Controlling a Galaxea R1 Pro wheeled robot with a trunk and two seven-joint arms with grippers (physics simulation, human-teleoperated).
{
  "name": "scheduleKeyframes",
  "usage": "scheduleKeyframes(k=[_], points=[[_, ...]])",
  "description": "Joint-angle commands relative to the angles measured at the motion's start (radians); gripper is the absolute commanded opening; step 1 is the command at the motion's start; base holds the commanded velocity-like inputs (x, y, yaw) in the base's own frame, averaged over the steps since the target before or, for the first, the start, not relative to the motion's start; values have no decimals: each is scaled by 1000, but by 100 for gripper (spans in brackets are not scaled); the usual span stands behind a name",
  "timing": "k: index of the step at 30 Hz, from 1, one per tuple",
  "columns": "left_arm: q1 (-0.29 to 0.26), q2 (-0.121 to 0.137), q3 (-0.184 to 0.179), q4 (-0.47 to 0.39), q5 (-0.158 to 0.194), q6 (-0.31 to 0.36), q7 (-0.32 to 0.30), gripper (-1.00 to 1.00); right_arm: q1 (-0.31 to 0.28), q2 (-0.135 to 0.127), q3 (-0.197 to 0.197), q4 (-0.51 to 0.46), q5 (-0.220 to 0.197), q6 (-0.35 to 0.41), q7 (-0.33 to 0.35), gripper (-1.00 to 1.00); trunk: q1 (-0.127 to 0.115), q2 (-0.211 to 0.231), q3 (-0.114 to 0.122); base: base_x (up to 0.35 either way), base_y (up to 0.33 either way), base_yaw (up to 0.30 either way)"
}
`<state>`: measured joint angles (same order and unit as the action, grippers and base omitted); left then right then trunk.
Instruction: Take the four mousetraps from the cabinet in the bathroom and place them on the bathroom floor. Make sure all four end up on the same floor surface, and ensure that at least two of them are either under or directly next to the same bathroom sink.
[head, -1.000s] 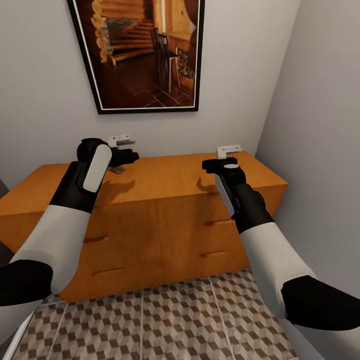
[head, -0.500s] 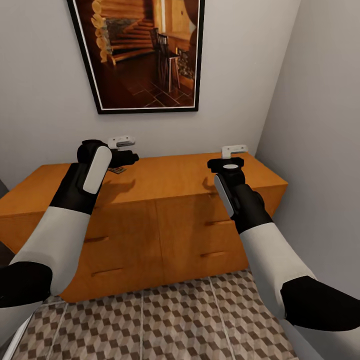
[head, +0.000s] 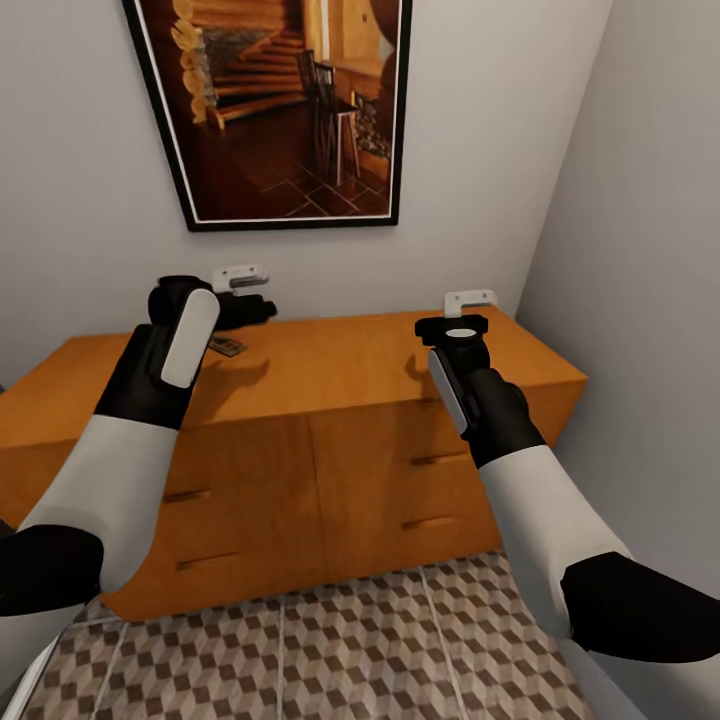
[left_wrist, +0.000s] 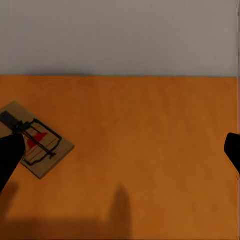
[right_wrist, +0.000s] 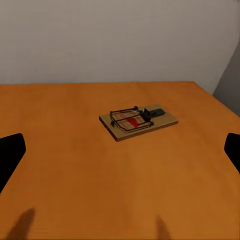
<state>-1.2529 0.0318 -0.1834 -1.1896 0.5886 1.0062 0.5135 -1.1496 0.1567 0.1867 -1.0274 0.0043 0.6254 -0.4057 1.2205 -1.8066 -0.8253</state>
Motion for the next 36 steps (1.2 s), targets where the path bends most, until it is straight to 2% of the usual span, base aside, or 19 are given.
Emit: scheduleKeyframes(k=[1,15,27,31,34,35,36], points=[[0,2,-2,-8,10,2,11,100,-1,0,2,-1,0,7,-4,100,0,0,-1,55,0,0],[3,7,3,-39,7,3,21,100,-1,1,-3,-13,-1,19,-15,100,0,0,-1,14,0,0],[28,6,3,-47,9,2,25,100,-1,4,-6,-16,-11,19,-63,100,0,0,-1,0,0,0],[36,6,3,-48,10,2,25,100,-1,4,-6,-18,-48,19,-71,100,0,0,-1,0,0,0],[42,6,3,-48,10,2,25,100,-1,4,-5,-21,-96,21,-81,100,0,0,-1,0,0,0],[46,6,3,-48,9,2,25,100,-1,1,-4,-22,-129,23,-86,100,0,0,-1,0,0,0],[46,6,3,-48,9,2,25,100,-1,1,-4,-22,-129,23,-86,100,0,0,-1,0,0,0]])
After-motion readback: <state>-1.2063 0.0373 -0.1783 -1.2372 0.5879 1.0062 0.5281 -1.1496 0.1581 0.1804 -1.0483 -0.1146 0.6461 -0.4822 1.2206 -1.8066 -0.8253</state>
